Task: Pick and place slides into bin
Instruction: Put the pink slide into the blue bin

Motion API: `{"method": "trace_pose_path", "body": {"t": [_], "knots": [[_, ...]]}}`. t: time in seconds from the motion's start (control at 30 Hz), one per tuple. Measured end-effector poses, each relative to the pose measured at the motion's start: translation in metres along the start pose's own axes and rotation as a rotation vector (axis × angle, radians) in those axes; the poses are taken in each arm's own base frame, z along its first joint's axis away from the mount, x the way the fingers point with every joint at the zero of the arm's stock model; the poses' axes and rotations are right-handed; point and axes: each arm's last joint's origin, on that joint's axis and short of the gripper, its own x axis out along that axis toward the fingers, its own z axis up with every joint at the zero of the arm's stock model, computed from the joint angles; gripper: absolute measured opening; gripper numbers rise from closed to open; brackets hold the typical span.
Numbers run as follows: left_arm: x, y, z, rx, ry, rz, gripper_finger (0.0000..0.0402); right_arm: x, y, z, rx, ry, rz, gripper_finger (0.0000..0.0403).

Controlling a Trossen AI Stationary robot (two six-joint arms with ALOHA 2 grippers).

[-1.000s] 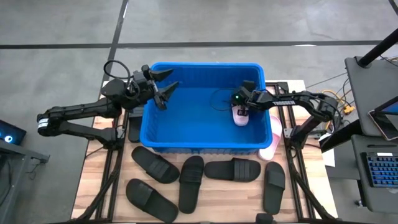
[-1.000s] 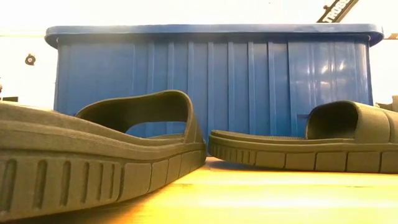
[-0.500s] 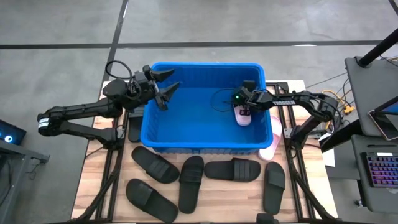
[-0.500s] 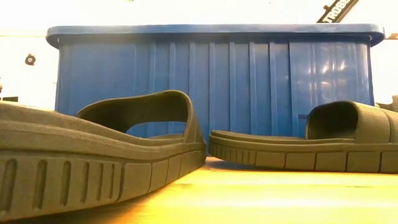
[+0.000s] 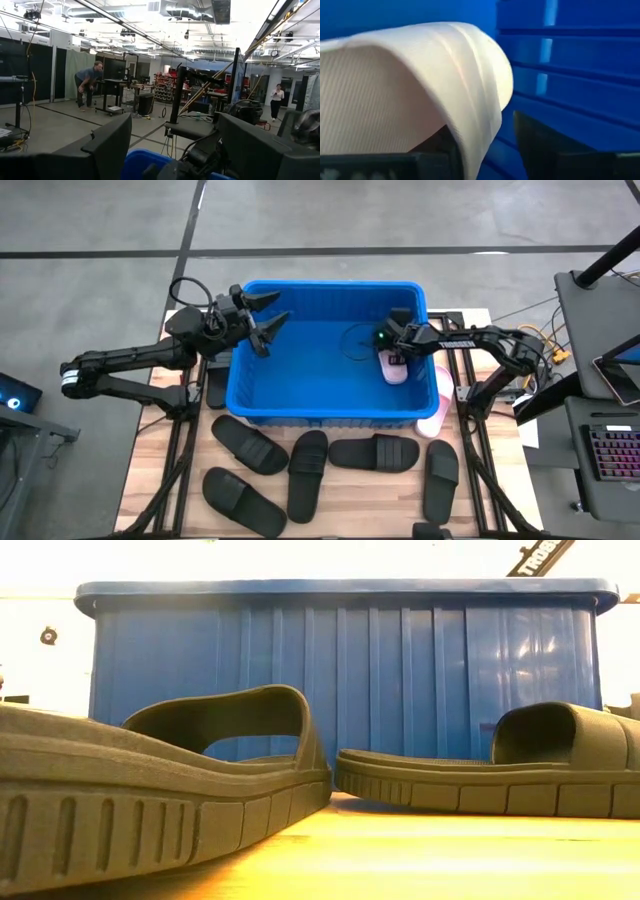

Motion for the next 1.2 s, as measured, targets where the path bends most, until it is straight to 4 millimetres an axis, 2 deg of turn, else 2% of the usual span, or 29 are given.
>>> {"method": "trace_pose_path", "body": {"t": [0.33, 0.73, 1.03, 1.2], "knots": [[0.0, 0.0, 0.0, 0.0, -0.001, 0.0, 0.0283, -0.021, -0.026, 0.01, 0.147, 0.041, 0.102, 0.0219], [0.0, 0.0, -0.001, 0.001, 0.003, -0.003, 0.0283, -0.022, -0.026, 0.008, 0.098, 0.053, 0.116, 0.0292], [0.001, -0.001, -0.001, 0.0, 0.005, -0.028, 0.0283, -0.025, -0.021, 0.002, 0.073, 0.1, 0.209, 0.0308], [0.001, -0.001, -0.001, 0.001, 0.007, -0.03, 0.0283, -0.026, -0.021, 0.001, 0.154, 0.105, 0.211, 0.0306]]}}
